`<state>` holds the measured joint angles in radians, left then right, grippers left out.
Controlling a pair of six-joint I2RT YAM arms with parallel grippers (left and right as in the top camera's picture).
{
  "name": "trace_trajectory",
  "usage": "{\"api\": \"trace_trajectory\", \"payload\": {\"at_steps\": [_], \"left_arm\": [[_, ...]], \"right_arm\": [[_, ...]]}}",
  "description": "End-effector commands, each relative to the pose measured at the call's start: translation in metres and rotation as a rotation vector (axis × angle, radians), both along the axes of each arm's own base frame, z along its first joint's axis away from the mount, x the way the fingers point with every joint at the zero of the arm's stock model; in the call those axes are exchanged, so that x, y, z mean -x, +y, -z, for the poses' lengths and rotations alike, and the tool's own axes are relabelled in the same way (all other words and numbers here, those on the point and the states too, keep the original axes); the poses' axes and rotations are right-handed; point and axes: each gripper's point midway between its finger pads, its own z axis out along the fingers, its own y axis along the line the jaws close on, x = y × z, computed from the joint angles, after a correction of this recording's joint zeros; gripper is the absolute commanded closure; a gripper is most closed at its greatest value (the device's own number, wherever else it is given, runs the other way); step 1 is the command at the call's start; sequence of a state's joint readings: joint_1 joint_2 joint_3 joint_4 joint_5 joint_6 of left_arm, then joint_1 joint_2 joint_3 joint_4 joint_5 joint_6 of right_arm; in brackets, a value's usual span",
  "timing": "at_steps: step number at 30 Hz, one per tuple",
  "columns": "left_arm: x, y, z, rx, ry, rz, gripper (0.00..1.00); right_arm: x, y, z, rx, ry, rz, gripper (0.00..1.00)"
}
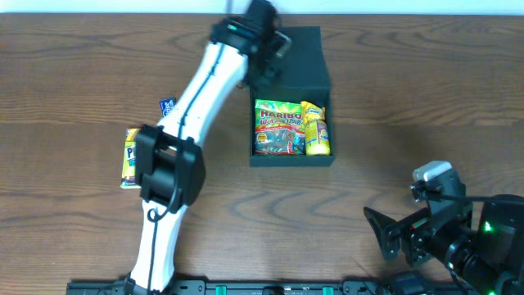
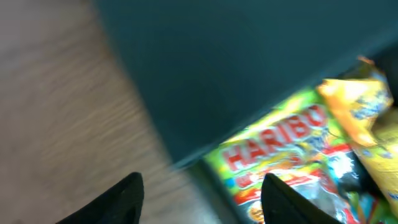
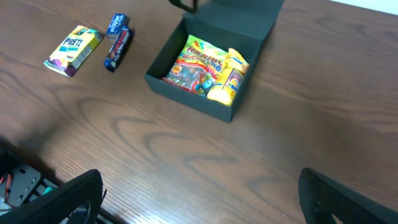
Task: Pack container
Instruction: 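Move the left gripper back toward the Eclipse pack and Pretz box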
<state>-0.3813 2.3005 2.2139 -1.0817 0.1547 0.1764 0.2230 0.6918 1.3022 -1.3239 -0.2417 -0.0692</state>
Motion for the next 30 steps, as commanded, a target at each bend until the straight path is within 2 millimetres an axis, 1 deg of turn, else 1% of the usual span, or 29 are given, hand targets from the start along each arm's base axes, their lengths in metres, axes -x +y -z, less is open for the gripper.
{"api": "trace_trajectory", "payload": {"at_steps": [1,5,6,9,10,11,13,14,17,20,24,26,28,30], "left_arm": [[-0.005,0.037,-0.007,0.025,0.046,-0.179,0.44],[-0.001,0.084,-0.004,0.028,0.123,-0.271,0.45],[0.0,0.096,-0.005,0.049,0.143,-0.296,0.48],[0.003,0.131,-0.008,0.11,0.197,-0.373,0.47],[0.006,0.142,-0.008,0.113,0.216,-0.394,0.45],[0.012,0.153,-0.007,0.108,0.243,-0.419,0.44],[0.023,0.168,-0.006,0.096,0.288,-0.428,0.46],[0.029,0.173,-0.006,0.089,0.309,-0.421,0.48],[0.045,0.183,-0.011,0.071,0.351,-0.395,0.5],[0.052,0.19,-0.024,0.081,0.35,-0.407,0.51],[0.062,0.204,-0.061,0.097,0.274,-0.431,0.5],[0.07,0.211,-0.074,0.103,0.243,-0.45,0.51],[0.081,0.218,-0.078,0.103,0.224,-0.467,0.51],[0.094,0.225,-0.075,0.107,0.208,-0.485,0.5]], "right_arm": [[0.0,-0.002,-0.001,-0.005,0.002,0.02,0.01],[0.0,-0.002,-0.001,-0.005,0.002,0.02,0.01],[0.0,-0.002,-0.001,-0.005,0.002,0.02,0.01],[0.0,-0.002,-0.001,-0.005,0.002,0.02,0.01],[0.0,-0.002,-0.001,-0.005,0.002,0.02,0.01],[0.0,-0.002,-0.001,-0.005,0.002,0.02,0.01],[0.0,-0.002,-0.001,-0.005,0.002,0.02,0.01],[0.0,-0.002,-0.001,-0.005,0.002,0.02,0.01],[0.0,-0.002,-0.001,-0.005,0.002,0.02,0.01],[0.0,-0.002,-0.001,-0.005,0.002,0.02,0.01],[0.0,-0.002,-0.001,-0.005,0.002,0.02,0.01],[0.0,-0.002,-0.001,-0.005,0.002,0.02,0.01],[0.0,-0.002,-0.001,-0.005,0.002,0.02,0.01],[0.0,-0.002,-0.001,-0.005,0.002,0.02,0.01]]}}
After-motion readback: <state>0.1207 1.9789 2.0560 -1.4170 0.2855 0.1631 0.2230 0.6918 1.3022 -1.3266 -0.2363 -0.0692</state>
